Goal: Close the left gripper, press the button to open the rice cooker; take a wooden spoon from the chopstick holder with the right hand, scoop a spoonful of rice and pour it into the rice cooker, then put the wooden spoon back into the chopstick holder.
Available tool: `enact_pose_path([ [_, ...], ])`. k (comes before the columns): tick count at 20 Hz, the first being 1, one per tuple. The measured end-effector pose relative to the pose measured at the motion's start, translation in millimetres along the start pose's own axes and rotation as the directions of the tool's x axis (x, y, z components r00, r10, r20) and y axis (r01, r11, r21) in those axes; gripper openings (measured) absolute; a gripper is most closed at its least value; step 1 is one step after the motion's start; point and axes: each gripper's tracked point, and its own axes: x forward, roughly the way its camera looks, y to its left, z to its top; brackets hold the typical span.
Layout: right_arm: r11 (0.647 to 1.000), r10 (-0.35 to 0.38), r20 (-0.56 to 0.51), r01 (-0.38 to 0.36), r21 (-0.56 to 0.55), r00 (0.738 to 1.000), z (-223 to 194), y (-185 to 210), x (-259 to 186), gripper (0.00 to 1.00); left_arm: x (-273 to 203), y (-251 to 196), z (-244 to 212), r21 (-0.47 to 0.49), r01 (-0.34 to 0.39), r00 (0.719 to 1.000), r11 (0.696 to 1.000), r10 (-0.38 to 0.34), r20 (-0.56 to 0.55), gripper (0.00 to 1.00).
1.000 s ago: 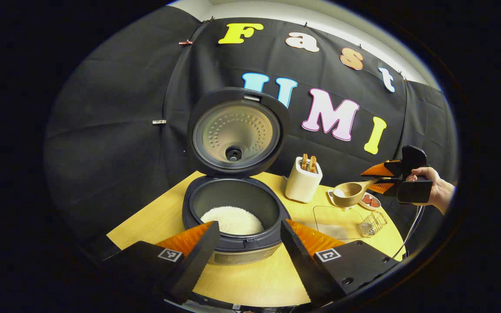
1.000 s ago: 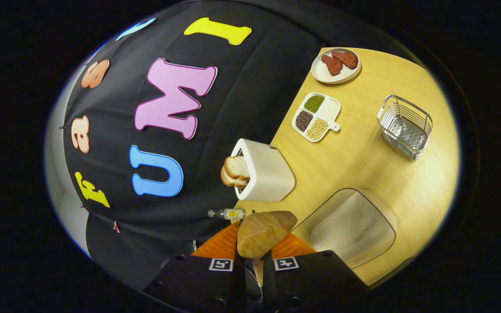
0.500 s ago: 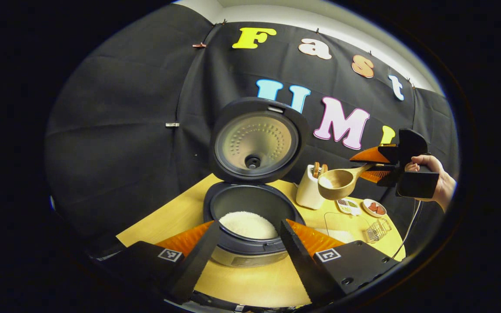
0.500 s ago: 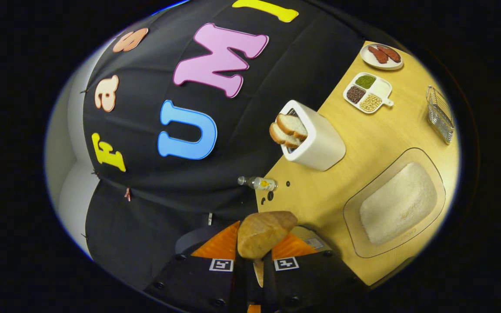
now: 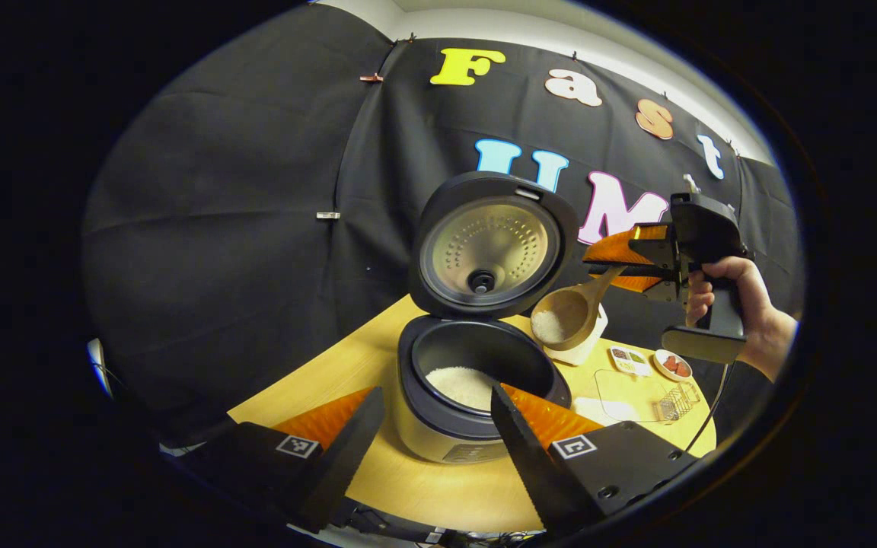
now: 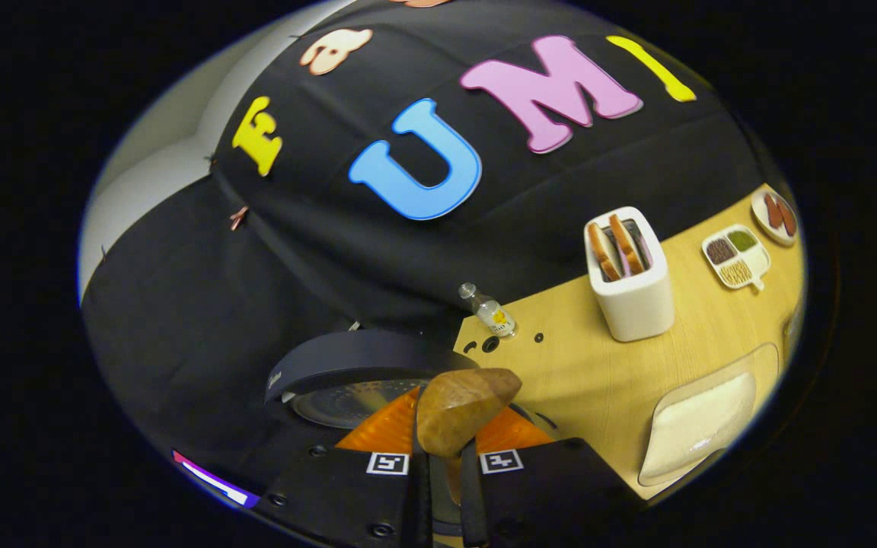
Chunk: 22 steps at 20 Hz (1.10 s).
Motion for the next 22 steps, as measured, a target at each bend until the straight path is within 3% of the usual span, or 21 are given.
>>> enact_pose_path([
  [3,0.987,0.033,0.001,-0.032,-0.16,0.999,-15.2,14.7,13.3,0.19,0.8,10.1,3.1,-0.003,-0.015,1.0,1.0,0.015,0.009,0.95],
  [7,0.923,0.071,-0.004,-0.068,-0.378,0.997,-33.9,23.0,22.9,0.19,3.0,19.5,2.4,-0.009,-0.025,1.0,1.0,0.025,0.01,0.95],
  [12,0.866,0.115,-0.037,-0.119,-0.486,0.993,-46.8,21.6,28.9,0.19,3.2,30.1,-1.2,-0.021,-0.043,0.999,0.999,0.043,0.0,0.95],
  [14,0.809,0.154,-0.086,-0.176,-0.56,0.984,-63.0,29.6,26.3,0.19,3.8,32.1,-0.4,-0.025,-0.047,0.999,0.999,0.047,-0.002,0.95],
  [19,0.577,0.232,-0.249,-0.34,-0.743,0.94,-126.2,52.9,10.6,0.19,6.3,32.2,-1.6,-0.024,-0.053,0.999,0.998,0.052,-0.006,0.95],
  [21,0.521,0.233,-0.289,-0.37,-0.769,0.928,-142.9,53.9,8.1,0.19,6.1,30.2,0.1,-0.017,-0.051,0.999,0.999,0.051,0.0,0.95],
  [22,0.512,0.234,-0.294,-0.375,-0.773,0.927,-145.3,54.2,8.1,0.19,6.0,29.2,-0.9,-0.014,-0.05,0.999,0.999,0.05,0.001,0.96],
])
